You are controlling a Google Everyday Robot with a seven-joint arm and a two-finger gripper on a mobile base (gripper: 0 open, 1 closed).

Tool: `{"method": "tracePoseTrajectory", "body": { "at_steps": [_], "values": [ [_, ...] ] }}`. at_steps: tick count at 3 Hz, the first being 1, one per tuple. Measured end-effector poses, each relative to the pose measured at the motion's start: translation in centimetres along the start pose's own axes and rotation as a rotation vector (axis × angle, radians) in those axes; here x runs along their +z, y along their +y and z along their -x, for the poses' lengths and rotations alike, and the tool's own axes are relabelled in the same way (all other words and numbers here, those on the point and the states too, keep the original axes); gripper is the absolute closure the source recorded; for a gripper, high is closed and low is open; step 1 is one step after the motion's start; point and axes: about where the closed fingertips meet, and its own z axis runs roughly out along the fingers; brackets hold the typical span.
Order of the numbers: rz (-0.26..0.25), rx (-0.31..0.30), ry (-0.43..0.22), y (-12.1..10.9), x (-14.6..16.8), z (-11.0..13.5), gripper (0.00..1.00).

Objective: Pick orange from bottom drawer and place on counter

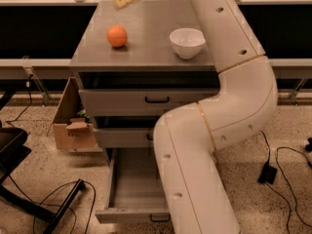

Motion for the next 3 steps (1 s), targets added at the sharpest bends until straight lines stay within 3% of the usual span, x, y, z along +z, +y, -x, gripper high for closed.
{"method": "tracePoseTrajectory", "body": {
  "at_steps": [1,2,3],
  "values": [
    [-0.045,0.031,0.052,0.4,0.2,-1.5,0.00],
    [-0.045,0.031,0.052,0.4,0.2,-1.5,0.00],
    [-0.118,0.156,0.051,-3.9,-1.9,-2.1,0.00]
  ]
}}
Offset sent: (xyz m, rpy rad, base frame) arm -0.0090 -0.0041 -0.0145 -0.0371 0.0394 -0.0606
